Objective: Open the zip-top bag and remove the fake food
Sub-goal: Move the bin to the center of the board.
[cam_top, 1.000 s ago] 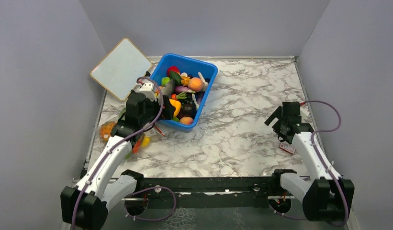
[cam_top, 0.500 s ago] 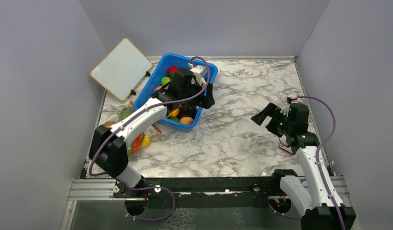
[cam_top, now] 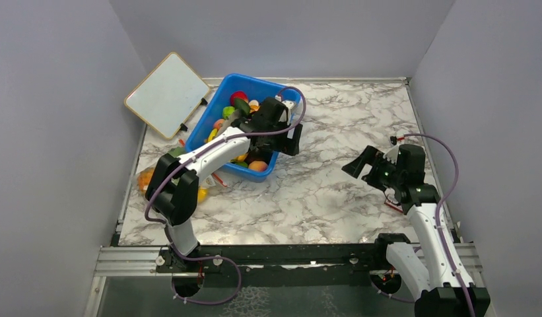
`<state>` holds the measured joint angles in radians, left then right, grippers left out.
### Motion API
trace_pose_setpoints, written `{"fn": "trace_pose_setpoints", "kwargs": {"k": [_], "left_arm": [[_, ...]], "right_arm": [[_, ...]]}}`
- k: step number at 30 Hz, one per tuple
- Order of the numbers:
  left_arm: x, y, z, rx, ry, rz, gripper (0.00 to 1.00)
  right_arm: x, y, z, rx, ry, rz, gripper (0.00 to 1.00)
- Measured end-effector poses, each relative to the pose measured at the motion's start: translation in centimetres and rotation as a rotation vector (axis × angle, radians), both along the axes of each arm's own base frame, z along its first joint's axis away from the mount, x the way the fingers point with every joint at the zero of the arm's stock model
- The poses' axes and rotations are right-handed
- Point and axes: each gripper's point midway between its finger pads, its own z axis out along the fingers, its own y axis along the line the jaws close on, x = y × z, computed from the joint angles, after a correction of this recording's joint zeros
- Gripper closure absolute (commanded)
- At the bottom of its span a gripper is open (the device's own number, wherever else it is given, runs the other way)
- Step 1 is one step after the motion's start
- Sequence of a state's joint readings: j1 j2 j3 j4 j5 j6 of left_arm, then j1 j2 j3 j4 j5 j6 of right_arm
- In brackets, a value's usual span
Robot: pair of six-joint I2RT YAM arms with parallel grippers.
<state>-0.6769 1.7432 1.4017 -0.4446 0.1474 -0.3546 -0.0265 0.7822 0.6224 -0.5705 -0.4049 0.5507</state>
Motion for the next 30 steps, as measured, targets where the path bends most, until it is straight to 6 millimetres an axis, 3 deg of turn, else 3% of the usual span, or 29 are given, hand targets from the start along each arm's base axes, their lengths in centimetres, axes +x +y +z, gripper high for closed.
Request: {"fn": "trace_pose_setpoints", "kwargs": {"k": [4,9,15,19,24,26,30], "left_arm": [[0.5,-1.5,-0.1,-0.004,0.015,-0.036,0.18],[0.5,-6.4,-0.2,-0.042,0.017,-0.134,0.20],[-1.8,-13.6,0.2,-0.103,0.017,-0.290,0.15],[-4.2,-16.0,0.7,-0.115,0.005,-0.348,0.09],[-4.4,-15.0,2.9,-0.110,-0.057,-0.320,0.01],[-4.4,-13.5,4.4,-0.100,-0.098,-0.292,0.01],[-3.7,-7.8,9.2,-0.107,-0.233,-0.175,0.01]], "right_arm": [[-0.3,0.0,-0.7,0.000,0.021,0.003,0.00],[-0.4,-0.1,-1.5,0.001,0.052,-0.008,0.00],[-0.3,-0.7,-2.0,-0.013,0.074,-0.052,0.00],[-0.2,-1.0,-2.2,-0.026,0.079,-0.066,0.00],[-0.6,-0.9,-2.3,-0.029,0.092,-0.054,0.01],[-0.3,-0.3,-1.6,-0.018,0.059,-0.011,0.01],[0.5,1.2,0.9,0.028,-0.037,0.091,0.03]]}}
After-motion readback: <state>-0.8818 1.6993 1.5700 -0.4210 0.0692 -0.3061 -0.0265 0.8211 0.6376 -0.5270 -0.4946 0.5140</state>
